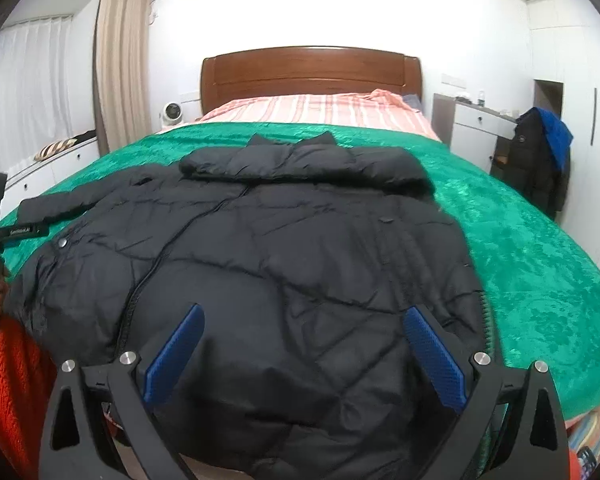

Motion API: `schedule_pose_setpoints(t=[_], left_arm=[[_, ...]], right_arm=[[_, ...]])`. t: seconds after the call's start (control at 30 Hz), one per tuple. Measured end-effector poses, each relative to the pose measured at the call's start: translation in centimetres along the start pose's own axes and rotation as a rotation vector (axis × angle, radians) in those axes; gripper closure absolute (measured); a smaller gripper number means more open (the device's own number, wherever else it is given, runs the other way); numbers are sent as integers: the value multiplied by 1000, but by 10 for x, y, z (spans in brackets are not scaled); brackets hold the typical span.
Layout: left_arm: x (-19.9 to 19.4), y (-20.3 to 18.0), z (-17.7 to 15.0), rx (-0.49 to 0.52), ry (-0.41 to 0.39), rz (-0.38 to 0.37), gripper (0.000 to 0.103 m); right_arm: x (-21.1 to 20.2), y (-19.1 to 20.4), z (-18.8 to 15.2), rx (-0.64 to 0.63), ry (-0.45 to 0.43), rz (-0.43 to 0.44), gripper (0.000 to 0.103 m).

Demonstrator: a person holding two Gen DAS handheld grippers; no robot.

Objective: Fold large clothes

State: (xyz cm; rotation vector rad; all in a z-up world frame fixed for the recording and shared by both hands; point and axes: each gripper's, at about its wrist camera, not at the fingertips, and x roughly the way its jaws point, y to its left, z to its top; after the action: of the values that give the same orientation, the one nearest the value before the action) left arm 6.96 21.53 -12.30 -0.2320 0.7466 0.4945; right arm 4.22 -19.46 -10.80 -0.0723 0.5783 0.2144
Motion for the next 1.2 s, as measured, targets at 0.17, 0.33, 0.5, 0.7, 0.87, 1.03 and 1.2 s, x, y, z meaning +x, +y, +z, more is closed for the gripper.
schedule_pose_setpoints(t=[0.17,0.33,0.5,0.7,0.87,1.03,1.2], left_arm=[[-2,0,1,2,-9,1,1],[-2,2,1,-10,-11,0,1],[-3,6,2,-27,-11,-4,1],[-2,9,2,-39,-7,-5,1],[-1,9,2,-37,-6,-1,1],[-2,8,2,-33,-10,3,1],[-2,8,2,-32,-8,5,1]], right_arm=[[-4,4,-2,-19,-30,-5,3],[-2,4,-4,-23,-26,-30,3],[-1,7,-5,-32,-22,-42,3],[1,13,-6,-57,-12,-37,3],[1,16,-6,-66,-17,-37,3],[-2,15,-6,-64,-27,-38,3],[1,14,-7,-59,-10,-33,3]])
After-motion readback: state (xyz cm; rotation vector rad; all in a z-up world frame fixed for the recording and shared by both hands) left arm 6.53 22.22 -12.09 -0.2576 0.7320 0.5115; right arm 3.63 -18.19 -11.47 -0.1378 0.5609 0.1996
